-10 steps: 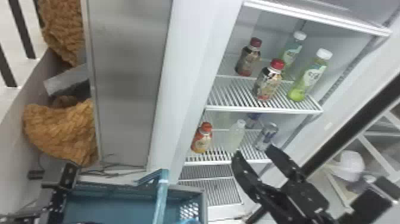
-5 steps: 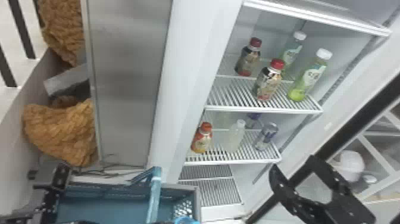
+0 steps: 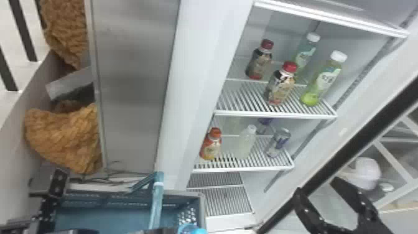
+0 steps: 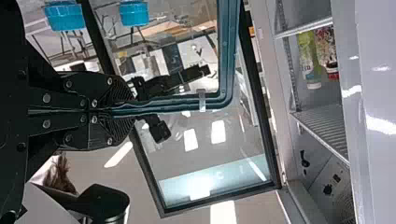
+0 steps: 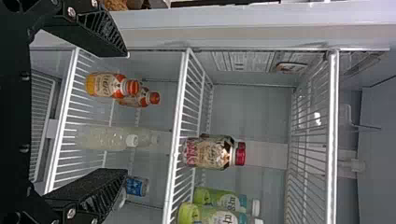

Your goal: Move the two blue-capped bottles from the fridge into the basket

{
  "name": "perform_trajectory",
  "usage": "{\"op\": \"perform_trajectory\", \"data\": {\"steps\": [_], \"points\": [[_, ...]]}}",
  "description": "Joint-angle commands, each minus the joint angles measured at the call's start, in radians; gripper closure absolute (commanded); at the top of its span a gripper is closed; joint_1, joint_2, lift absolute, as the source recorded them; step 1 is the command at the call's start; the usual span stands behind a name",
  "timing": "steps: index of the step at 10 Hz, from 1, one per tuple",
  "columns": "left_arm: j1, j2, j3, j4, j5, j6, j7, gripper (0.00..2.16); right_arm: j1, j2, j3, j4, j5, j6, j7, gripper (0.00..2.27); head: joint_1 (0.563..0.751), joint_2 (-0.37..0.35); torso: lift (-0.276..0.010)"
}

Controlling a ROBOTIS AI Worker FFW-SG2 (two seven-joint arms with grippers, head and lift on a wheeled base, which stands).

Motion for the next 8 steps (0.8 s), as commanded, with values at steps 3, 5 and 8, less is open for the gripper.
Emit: {"op": "perform_trajectory", "data": {"steps": [3, 5, 8], "points": [[-0.002, -0.005, 0.006, -0.001, -0.005, 0.001, 0.0, 1.21, -0.025, 0.001, 0.024, 0.08, -0.012, -0.064, 0.019, 0.13, 0.695, -0.35, -0.076], [-0.005, -0.005, 0.006, 0.002, -0.007, 0.001, 0.0, 1.21, -0.025, 0.001, 0.044, 0.102, -0.04, -0.077, 0.02, 0.13, 0.695, -0.35, -0.076], [-0.002, -0.005, 0.006, 0.002, -0.011, 0.001, 0.001, 1.21, -0.028, 0.001, 0.046, 0.105, -0.04, -0.077, 0.022, 0.13, 0.695, -0.35, -0.076]]}}
